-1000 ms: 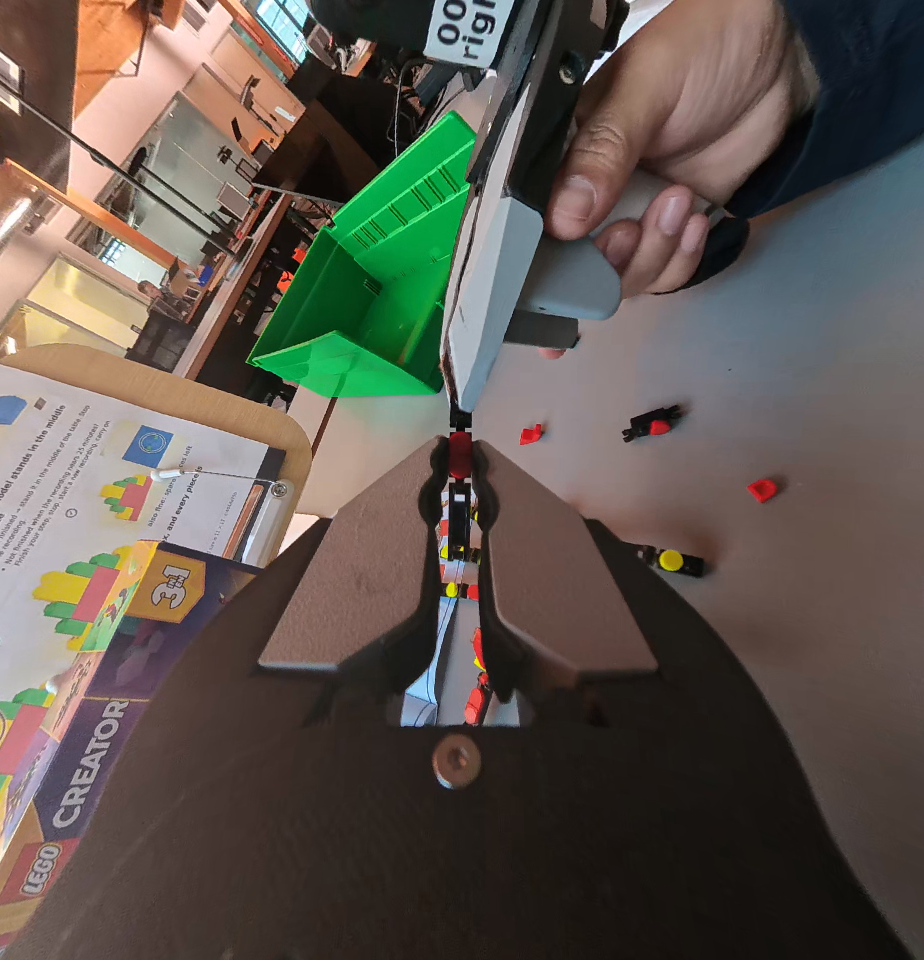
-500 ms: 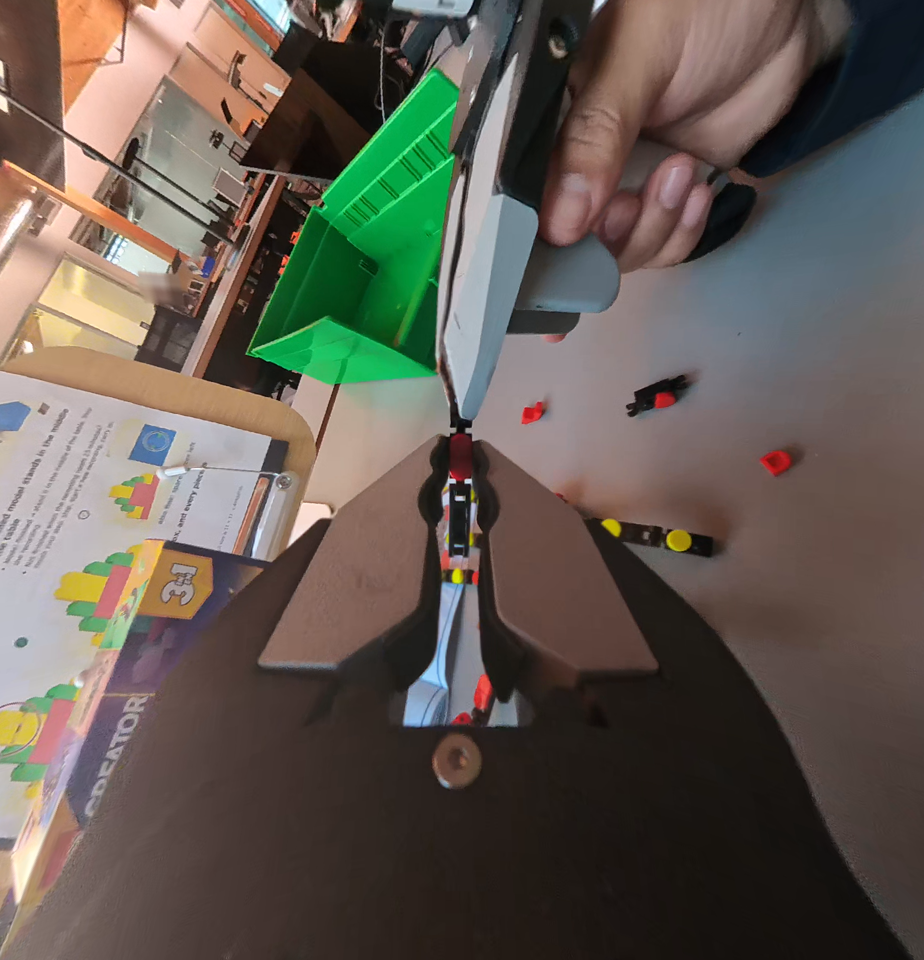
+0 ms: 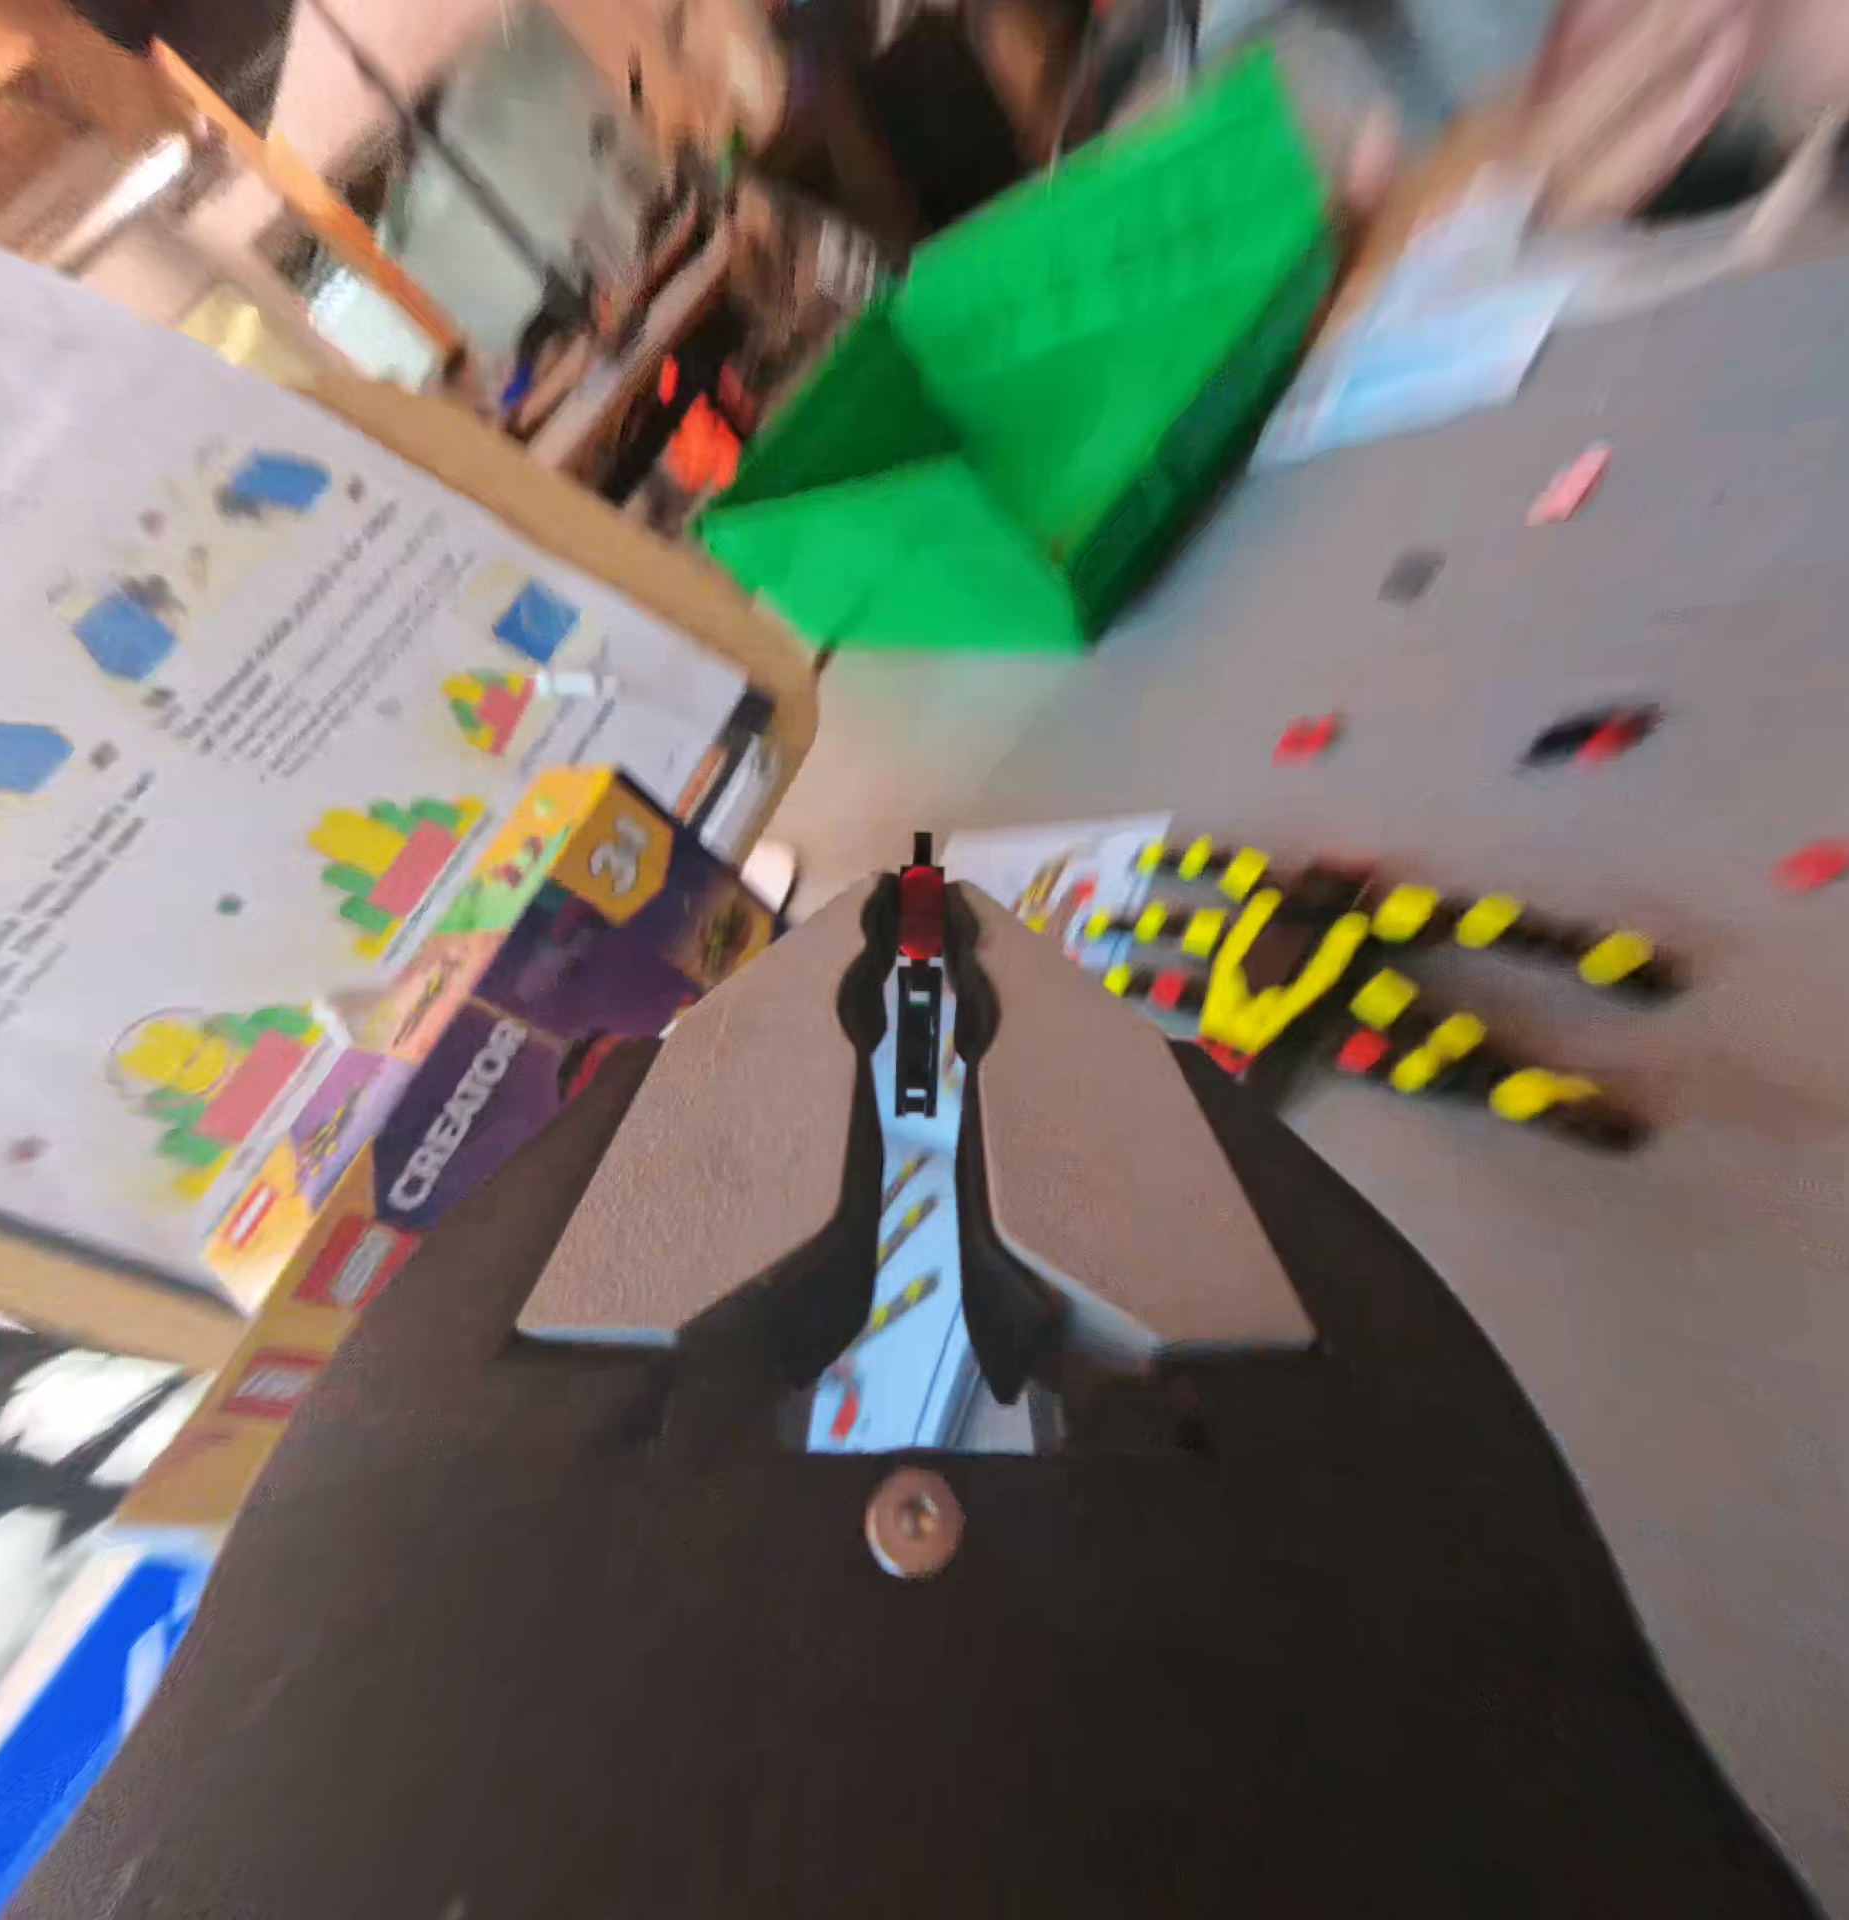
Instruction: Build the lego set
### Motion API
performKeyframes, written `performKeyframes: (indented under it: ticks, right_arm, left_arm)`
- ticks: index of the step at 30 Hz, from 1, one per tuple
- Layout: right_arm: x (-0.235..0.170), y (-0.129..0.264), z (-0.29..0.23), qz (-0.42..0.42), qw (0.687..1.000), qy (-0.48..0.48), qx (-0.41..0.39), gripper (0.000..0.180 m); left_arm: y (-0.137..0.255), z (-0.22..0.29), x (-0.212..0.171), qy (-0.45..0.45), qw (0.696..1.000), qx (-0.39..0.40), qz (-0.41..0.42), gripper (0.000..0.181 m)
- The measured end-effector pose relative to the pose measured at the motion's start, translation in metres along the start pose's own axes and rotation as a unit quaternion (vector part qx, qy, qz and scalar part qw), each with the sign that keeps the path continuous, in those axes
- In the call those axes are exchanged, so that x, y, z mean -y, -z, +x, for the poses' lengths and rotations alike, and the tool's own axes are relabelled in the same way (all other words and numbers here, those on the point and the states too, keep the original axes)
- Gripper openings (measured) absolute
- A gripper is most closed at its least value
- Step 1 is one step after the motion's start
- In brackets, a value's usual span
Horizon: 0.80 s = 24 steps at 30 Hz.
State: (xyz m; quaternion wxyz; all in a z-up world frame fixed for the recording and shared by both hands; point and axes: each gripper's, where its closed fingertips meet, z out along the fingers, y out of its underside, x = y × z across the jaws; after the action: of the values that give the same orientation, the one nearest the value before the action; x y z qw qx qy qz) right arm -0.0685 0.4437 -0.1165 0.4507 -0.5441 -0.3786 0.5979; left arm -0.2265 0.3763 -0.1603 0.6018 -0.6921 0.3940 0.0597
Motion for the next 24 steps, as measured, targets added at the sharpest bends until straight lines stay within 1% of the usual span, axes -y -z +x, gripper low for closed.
performKeyframes:
  ticks: [1,2,4,7,9,10,12,13,17,22,24]
  right_arm:
    - [0.006,0.007,0.002,0.016,1.0,-0.014,0.009,0.0]
    - [0.008,0.008,0.0,0.018,1.0,-0.014,0.018,0.0]
    - [-0.002,-0.004,-0.014,-0.009,0.999,0.041,0.027,0.001]
    - [-0.058,-0.024,-0.03,-0.149,0.981,0.116,0.045,0.001]
    - [-0.087,-0.029,-0.026,-0.211,0.966,0.146,0.037,0.001]
    - [-0.1,-0.029,-0.025,-0.243,0.957,0.156,0.038,0.001]
    - [-0.127,-0.022,-0.029,-0.31,0.937,0.146,0.066,0.002]
    - [-0.135,-0.021,-0.029,-0.329,0.93,0.149,0.069,0.002]
    - [-0.149,-0.016,-0.029,-0.363,0.914,0.167,0.074,0.002]
    - [-0.157,-0.009,-0.017,-0.394,0.905,0.155,0.052,0.012]
    - [-0.152,-0.01,-0.014,-0.384,0.908,0.161,0.044,0.011]
  left_arm:
    - [0.009,0.0,0.018,0.009,0.998,-0.005,0.057,0.005]
    - [0.013,0.001,0.03,-0.002,0.997,0.005,0.083,0.005]
    - [0.007,0.012,0.041,-0.026,0.997,0.002,0.079,0.005]
    - [-0.007,0.041,0.035,-0.058,0.996,-0.033,0.065,0.005]
    - [-0.017,0.051,0.022,-0.098,0.994,-0.031,0.032,0.005]
    - [-0.02,0.054,0.018,-0.12,0.992,-0.026,0.022,0.005]
    - [-0.024,0.063,0.013,-0.153,0.988,-0.029,0.009,0.005]
    - [-0.025,0.067,0.013,-0.167,0.986,-0.029,0.005,0.005]
    - [-0.029,0.076,0.009,-0.192,0.981,-0.035,-0.003,0.005]
    - [-0.033,0.079,0.002,-0.193,0.98,-0.042,-0.014,0.005]
    - [-0.034,0.079,0.0,-0.191,0.981,-0.043,-0.015,0.004]
